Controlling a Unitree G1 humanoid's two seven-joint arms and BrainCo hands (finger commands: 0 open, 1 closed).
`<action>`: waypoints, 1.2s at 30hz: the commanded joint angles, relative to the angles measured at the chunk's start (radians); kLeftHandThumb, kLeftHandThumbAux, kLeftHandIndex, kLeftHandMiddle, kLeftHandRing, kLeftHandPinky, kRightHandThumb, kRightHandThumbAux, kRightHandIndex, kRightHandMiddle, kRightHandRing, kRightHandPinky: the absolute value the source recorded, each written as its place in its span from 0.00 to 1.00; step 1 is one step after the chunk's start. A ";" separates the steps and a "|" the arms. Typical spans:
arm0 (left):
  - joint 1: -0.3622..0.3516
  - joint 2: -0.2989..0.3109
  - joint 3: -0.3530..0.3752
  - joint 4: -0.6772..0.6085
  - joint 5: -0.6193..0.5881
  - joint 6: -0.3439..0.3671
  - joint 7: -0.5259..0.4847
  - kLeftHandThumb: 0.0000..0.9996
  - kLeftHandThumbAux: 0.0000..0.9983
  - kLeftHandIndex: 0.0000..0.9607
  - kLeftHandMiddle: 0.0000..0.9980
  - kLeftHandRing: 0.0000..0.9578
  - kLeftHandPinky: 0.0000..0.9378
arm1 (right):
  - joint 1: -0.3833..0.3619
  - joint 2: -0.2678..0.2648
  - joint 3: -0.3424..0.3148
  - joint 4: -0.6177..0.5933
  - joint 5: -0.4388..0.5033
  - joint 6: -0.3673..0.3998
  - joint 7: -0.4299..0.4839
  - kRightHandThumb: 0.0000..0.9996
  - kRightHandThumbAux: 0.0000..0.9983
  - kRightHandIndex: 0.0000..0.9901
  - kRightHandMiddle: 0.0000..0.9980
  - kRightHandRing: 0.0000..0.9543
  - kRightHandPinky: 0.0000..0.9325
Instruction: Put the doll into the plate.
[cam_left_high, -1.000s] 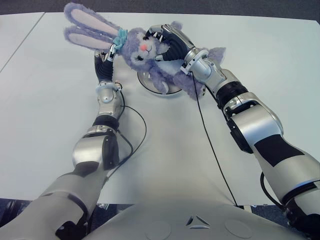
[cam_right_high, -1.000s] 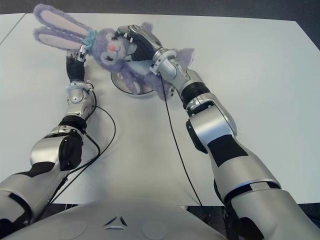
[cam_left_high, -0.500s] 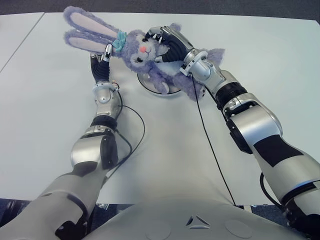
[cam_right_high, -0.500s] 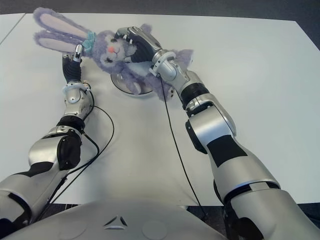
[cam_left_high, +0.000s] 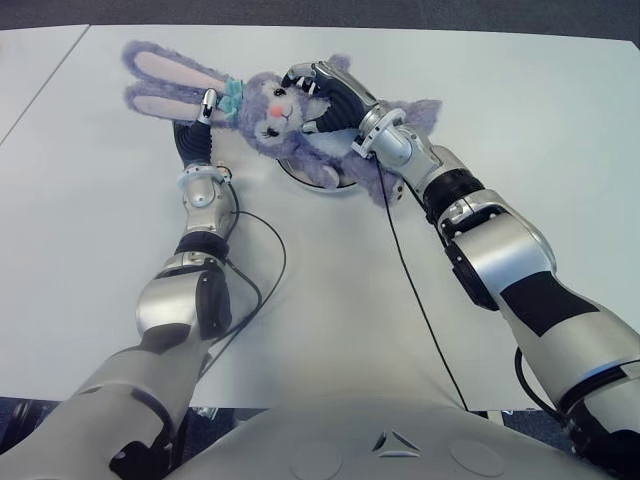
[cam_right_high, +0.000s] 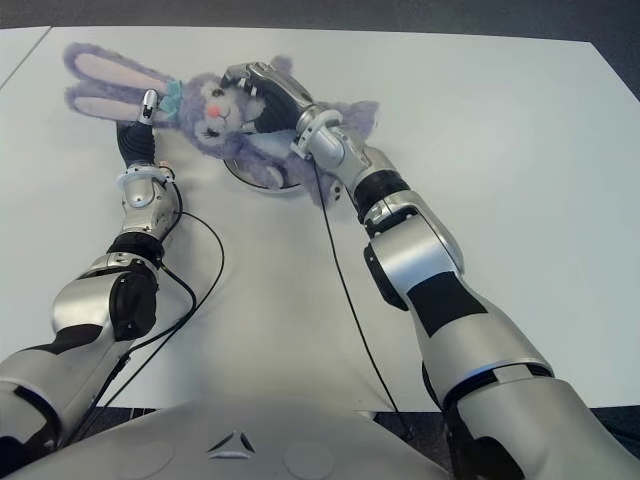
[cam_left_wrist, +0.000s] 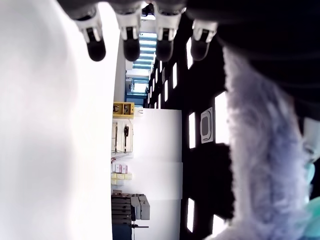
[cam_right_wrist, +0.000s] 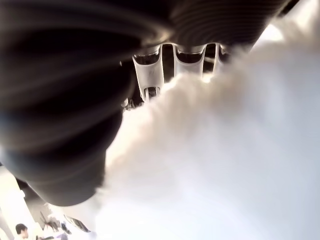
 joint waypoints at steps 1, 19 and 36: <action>0.335 -0.074 0.044 0.174 -0.048 0.142 0.049 0.00 0.46 0.00 0.00 0.02 0.03 | 0.079 0.030 0.043 0.042 -0.045 0.005 -0.029 0.24 0.82 0.64 0.78 0.80 0.78; 0.324 -0.092 0.039 0.175 -0.046 0.150 0.056 0.00 0.50 0.00 0.01 0.03 0.05 | 0.074 -0.007 0.138 0.052 -0.138 0.090 -0.111 0.08 0.44 0.01 0.01 0.01 0.01; 0.317 -0.113 0.020 0.174 -0.032 0.140 0.054 0.00 0.50 0.00 0.01 0.02 0.04 | 0.068 -0.015 0.163 0.067 -0.139 0.110 -0.156 0.13 0.36 0.00 0.00 0.00 0.00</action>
